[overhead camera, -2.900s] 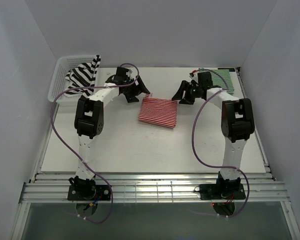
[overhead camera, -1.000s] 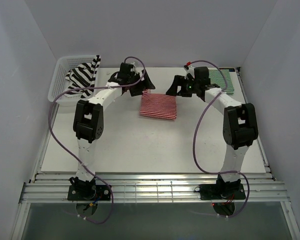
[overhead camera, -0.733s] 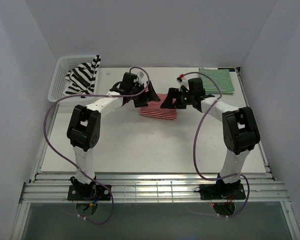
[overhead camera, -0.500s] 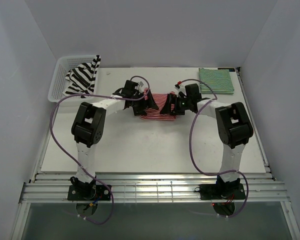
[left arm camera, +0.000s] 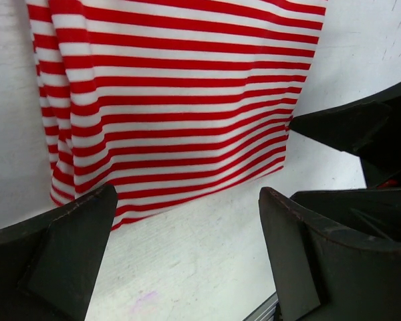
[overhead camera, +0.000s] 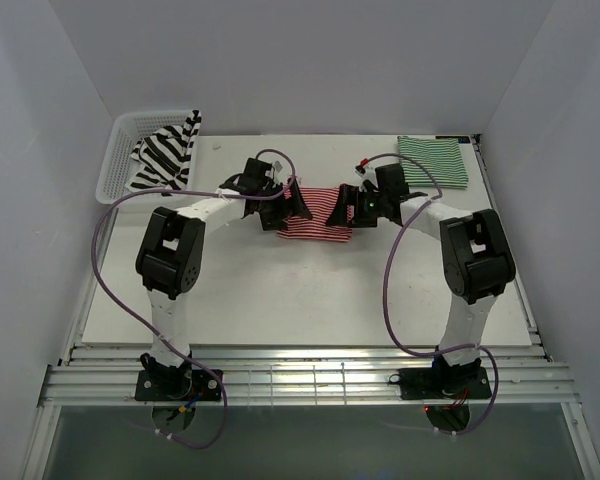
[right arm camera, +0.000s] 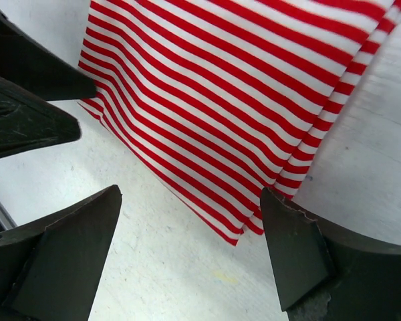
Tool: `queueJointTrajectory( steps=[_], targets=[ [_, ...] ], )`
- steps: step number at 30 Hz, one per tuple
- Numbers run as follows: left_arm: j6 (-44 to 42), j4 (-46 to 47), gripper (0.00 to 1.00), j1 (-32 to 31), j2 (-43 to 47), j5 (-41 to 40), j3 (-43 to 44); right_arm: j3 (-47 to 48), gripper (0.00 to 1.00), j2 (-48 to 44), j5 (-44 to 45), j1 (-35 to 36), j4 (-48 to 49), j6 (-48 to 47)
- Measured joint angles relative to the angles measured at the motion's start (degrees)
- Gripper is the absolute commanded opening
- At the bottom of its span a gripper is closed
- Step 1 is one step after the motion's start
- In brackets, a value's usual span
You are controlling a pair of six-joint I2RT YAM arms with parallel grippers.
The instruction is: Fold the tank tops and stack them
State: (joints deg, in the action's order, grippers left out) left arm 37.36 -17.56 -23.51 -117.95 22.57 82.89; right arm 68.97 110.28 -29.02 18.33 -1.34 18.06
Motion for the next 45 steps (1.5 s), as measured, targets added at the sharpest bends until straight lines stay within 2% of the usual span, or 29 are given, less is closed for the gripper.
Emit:
queueJointTrajectory(
  steps=[9,15,19,20,26,31,34,38,40,42,45],
  targets=[
    [-2.08,-3.54,0.98,0.61,15.50,-7.43,-2.03,9.31,0.90,-2.27,9.94,-0.28,-10.49,-2.25],
    [-2.40,-4.46,0.98,3.65,20.41,-11.50,-4.72,19.04,0.93,5.49,15.19,-0.31,-16.17,-1.86],
    [-2.21,-5.90,0.98,7.17,20.44,-13.22,-8.61,21.68,0.99,10.71,16.70,-0.31,-19.17,-1.49],
    [-2.10,-6.43,0.98,7.93,20.44,-13.57,-9.35,21.70,0.97,11.65,16.79,-0.31,-19.63,-1.29],
    [-1.68,-7.63,0.98,9.27,20.44,-14.45,-10.43,22.43,0.79,12.72,15.41,-0.13,-19.67,-0.33],
    [-1.36,-7.65,0.98,9.60,20.44,-14.49,-10.43,21.77,0.69,12.94,12.94,0.55,-18.64,0.57],
    [-1.33,-7.67,0.98,9.92,20.44,-14.51,-10.43,21.31,0.54,13.25,11.96,1.22,-17.68,1.05],
    [-1.29,-7.69,0.98,10.32,20.44,-14.53,-10.43,21.22,0.28,14.03,10.97,1.62,-16.98,2.03],
    [-1.27,-7.69,0.98,10.36,20.44,-14.56,-10.43,21.22,0.22,14.36,11.13,1.64,-16.81,2.38],
    [-1.16,-7.74,0.98,10.67,20.44,-14.62,-10.43,21.22,0.13,14.60,11.04,1.64,-16.68,2.54],
    [-1.11,-7.74,0.98,10.84,20.44,-14.67,-10.43,21.49,0.08,14.60,11.23,1.64,-16.76,1.75]
  ],
)
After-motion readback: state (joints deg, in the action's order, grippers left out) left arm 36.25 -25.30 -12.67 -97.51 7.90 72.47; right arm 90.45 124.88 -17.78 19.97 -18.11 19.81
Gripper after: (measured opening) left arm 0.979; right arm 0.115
